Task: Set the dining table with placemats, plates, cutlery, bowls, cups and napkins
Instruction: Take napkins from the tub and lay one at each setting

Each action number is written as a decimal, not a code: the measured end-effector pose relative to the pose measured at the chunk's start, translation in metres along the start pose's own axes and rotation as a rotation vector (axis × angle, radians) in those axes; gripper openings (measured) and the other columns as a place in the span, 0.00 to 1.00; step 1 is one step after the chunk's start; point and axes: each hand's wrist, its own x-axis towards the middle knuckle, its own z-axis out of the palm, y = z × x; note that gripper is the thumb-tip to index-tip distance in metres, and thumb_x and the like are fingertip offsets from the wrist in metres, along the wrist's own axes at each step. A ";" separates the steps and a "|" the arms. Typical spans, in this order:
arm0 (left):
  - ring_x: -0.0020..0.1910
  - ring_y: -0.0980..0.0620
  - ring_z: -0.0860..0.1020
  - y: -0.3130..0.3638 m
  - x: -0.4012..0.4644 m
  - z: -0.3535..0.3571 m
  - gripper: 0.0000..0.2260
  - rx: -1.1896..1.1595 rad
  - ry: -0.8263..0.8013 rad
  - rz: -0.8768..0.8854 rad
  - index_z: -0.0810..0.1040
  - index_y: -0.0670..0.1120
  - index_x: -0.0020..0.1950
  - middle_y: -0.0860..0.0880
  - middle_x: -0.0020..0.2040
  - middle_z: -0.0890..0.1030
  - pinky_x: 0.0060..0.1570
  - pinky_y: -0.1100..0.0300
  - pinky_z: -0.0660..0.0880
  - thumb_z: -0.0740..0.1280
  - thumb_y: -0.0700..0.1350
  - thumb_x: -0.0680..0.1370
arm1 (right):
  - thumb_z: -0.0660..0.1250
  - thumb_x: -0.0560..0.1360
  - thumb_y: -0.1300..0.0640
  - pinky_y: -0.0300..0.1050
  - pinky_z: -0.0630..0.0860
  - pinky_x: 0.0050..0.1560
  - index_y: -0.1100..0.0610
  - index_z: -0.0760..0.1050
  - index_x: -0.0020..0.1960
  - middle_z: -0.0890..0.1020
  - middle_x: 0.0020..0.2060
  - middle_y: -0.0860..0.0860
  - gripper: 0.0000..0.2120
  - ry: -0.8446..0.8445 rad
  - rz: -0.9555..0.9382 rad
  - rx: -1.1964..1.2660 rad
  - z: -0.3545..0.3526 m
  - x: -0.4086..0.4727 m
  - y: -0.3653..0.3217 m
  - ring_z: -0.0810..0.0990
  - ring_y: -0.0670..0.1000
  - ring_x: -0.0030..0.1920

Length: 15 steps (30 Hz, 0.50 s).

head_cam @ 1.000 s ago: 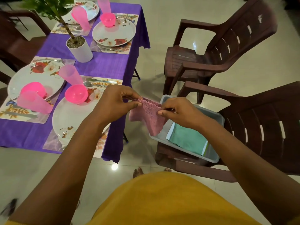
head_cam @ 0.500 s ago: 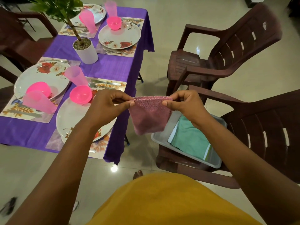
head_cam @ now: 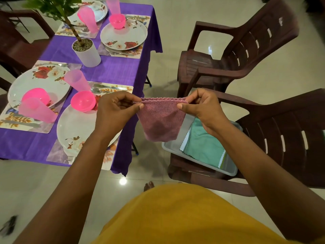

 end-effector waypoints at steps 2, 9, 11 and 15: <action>0.45 0.56 0.86 0.000 -0.001 0.002 0.07 -0.029 0.030 -0.001 0.86 0.48 0.51 0.54 0.46 0.87 0.47 0.66 0.81 0.79 0.41 0.75 | 0.79 0.68 0.69 0.50 0.84 0.49 0.59 0.77 0.42 0.84 0.39 0.56 0.13 -0.004 -0.004 0.007 -0.001 -0.001 -0.001 0.85 0.54 0.43; 0.44 0.56 0.86 0.005 -0.001 0.003 0.08 -0.080 0.065 -0.011 0.85 0.49 0.49 0.57 0.45 0.86 0.47 0.67 0.81 0.79 0.39 0.74 | 0.78 0.69 0.72 0.52 0.83 0.51 0.56 0.71 0.53 0.82 0.39 0.54 0.23 0.003 -0.040 0.049 0.000 -0.002 -0.009 0.84 0.53 0.45; 0.44 0.55 0.86 0.005 -0.001 0.002 0.08 -0.074 0.074 -0.017 0.84 0.49 0.49 0.56 0.45 0.86 0.47 0.66 0.81 0.79 0.39 0.74 | 0.78 0.69 0.71 0.50 0.84 0.50 0.56 0.71 0.54 0.83 0.38 0.53 0.22 -0.006 -0.053 0.041 0.001 -0.003 -0.011 0.85 0.52 0.44; 0.47 0.54 0.86 0.003 -0.001 0.000 0.12 -0.074 0.082 -0.037 0.83 0.46 0.54 0.52 0.47 0.86 0.48 0.64 0.82 0.80 0.40 0.73 | 0.79 0.69 0.70 0.51 0.84 0.51 0.57 0.75 0.55 0.83 0.40 0.54 0.20 -0.014 -0.072 0.009 0.001 -0.003 -0.014 0.84 0.52 0.44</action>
